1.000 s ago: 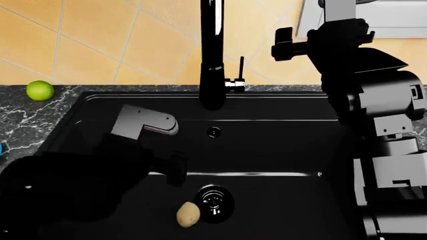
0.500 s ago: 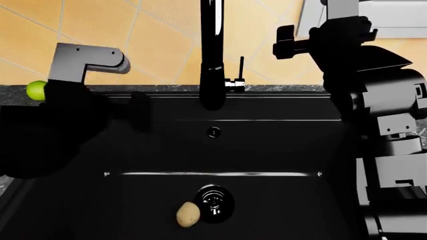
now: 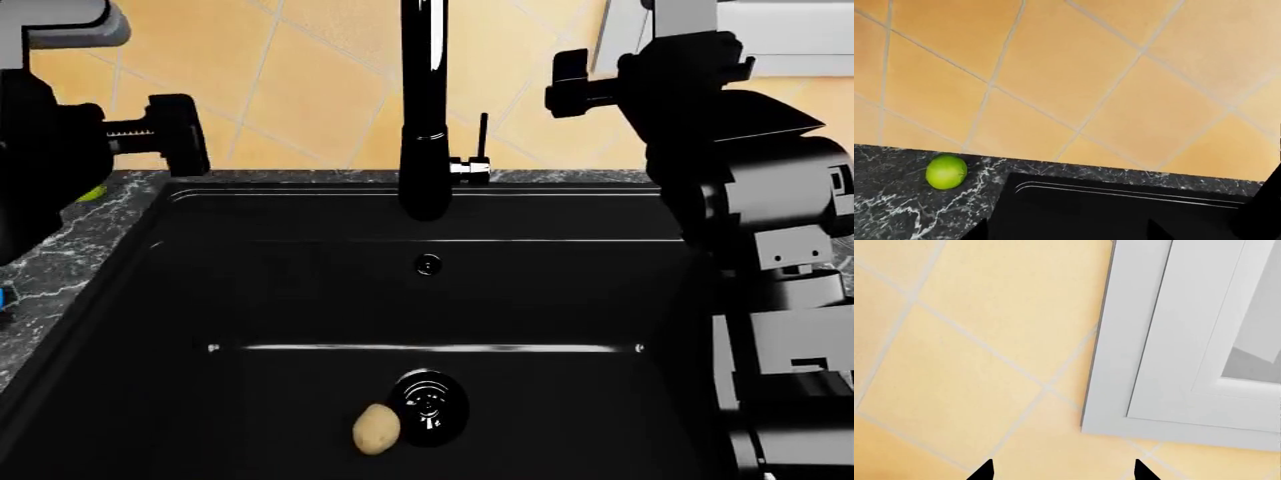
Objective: Pick the potato from the counter and place it in the sink. Then turn on the sink faucet.
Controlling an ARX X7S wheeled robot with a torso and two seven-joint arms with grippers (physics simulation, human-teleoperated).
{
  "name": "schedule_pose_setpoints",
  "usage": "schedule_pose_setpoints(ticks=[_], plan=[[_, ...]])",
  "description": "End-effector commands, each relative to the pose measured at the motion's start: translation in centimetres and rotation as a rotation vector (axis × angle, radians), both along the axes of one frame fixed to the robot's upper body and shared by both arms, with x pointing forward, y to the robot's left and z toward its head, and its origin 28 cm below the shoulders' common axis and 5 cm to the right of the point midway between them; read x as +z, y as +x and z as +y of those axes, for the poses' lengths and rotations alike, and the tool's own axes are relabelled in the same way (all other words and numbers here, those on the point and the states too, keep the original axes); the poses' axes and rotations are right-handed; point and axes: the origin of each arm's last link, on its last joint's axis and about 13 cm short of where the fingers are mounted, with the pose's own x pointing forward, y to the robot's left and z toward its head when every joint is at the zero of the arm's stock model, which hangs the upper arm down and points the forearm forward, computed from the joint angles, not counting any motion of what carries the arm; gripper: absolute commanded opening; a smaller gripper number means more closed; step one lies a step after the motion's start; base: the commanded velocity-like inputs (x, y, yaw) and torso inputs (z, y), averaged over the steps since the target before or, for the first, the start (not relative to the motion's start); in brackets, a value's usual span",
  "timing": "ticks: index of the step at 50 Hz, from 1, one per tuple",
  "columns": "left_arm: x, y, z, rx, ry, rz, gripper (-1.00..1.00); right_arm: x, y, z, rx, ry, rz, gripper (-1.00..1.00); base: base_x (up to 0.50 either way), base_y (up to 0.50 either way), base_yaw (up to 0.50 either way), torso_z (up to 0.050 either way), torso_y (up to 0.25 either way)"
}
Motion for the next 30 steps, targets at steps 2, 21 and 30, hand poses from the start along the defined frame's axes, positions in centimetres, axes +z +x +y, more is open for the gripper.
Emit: schedule_pose_setpoints(ticks=[2,21,30], plan=[[1.0,0.8,2.3,0.117,0.026,-0.056,1.0,0.1,0.0,0.0,-0.003,-0.002,-0.003,1.0,0.0,0.0,0.0,0.0,0.0],[0.4,2.6,4.9,0.19,0.028,-0.126,1.0,-0.1,0.0,-0.1,-0.003,-0.004,-0.002,1.0,0.0,0.0,0.0,0.0,0.0],[-0.6,3.4,5.4,0.199,0.055,-0.128,1.0,-0.2,0.1,0.0,0.0,-0.004,0.0,1.0,0.0,0.0,0.0,0.0,0.0]])
